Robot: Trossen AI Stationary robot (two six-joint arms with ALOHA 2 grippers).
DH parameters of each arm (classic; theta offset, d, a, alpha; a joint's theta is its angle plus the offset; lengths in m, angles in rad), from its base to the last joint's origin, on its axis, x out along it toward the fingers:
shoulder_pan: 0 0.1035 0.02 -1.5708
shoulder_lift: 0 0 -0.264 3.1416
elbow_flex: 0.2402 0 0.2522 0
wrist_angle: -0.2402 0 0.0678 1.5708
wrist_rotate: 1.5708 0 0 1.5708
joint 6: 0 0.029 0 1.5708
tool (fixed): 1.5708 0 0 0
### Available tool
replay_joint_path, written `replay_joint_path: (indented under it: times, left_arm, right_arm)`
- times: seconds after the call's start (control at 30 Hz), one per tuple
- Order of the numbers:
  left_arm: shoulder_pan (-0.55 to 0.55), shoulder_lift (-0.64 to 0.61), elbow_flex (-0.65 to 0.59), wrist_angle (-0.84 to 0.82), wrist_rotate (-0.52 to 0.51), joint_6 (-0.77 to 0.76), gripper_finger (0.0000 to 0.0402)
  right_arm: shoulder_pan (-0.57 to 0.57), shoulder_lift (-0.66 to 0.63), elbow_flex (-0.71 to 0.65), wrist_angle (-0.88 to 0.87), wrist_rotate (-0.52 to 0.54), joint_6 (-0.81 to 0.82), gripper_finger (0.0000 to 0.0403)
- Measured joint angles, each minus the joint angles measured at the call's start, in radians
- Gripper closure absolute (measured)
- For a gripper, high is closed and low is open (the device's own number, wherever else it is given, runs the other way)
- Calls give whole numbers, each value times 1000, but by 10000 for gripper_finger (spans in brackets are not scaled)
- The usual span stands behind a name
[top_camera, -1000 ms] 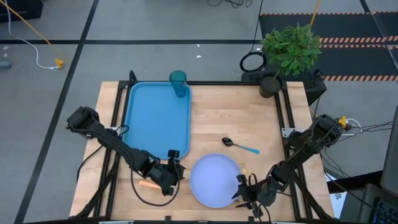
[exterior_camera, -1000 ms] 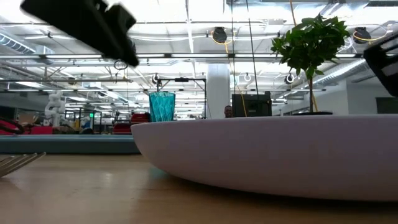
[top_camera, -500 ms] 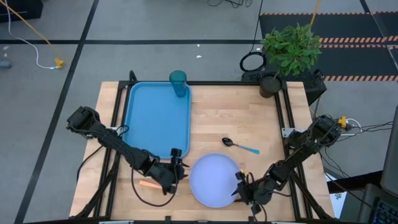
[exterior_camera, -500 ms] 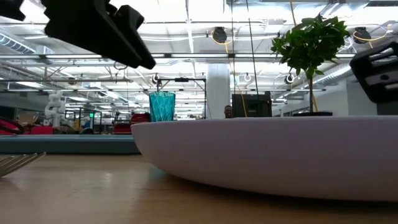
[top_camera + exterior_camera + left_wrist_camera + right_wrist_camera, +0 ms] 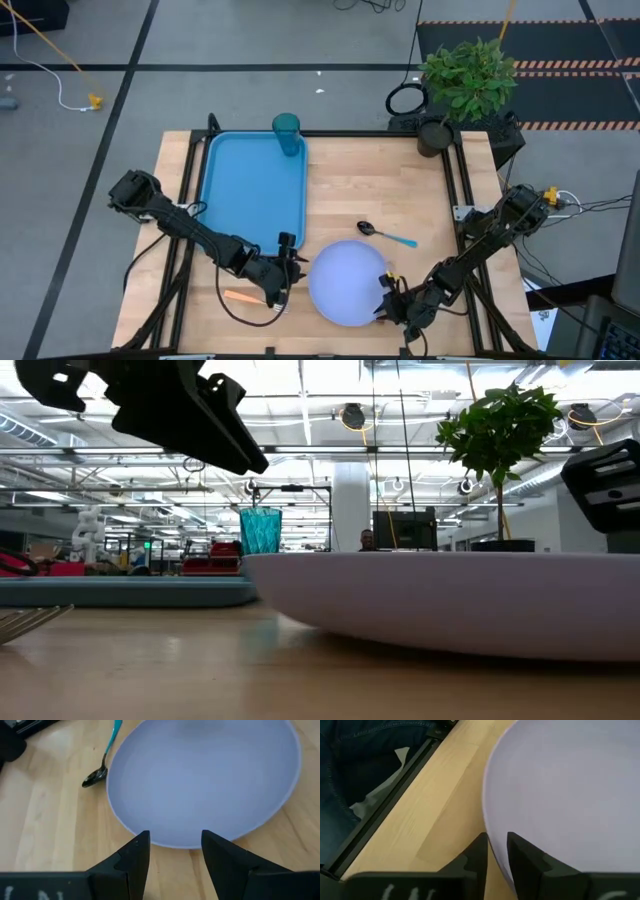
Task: Pick and place plate/cup/fork/spoon on tray
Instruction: Put the purple plate on the blue tray
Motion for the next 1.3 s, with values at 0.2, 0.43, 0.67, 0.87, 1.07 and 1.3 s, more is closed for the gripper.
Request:
replay_joint_path:
  times: [0.2,0.43,0.67,0.87,1.07,1.3]
  left_arm:
    - [-1,-21,1,25,11,41,220]
    - [-10,-84,2,36,11,45,220]
    - [-30,-133,2,40,1,43,220]
    - [-34,-195,2,-19,-53,-29,220]
    - [-33,-262,1,-77,-91,-39,220]
    - [-34,-347,1,-160,-129,-36,220]
  right_arm:
    - [0,0,0,-6,0,-5,387]
    - [0,-1,0,-8,2,7,398]
    - [0,-17,6,28,-1,-38,402]
    - [-21,-61,34,10,4,-56,403]
    - [-60,-109,73,-24,3,-126,403]
    - [-139,-145,110,-73,2,-185,403]
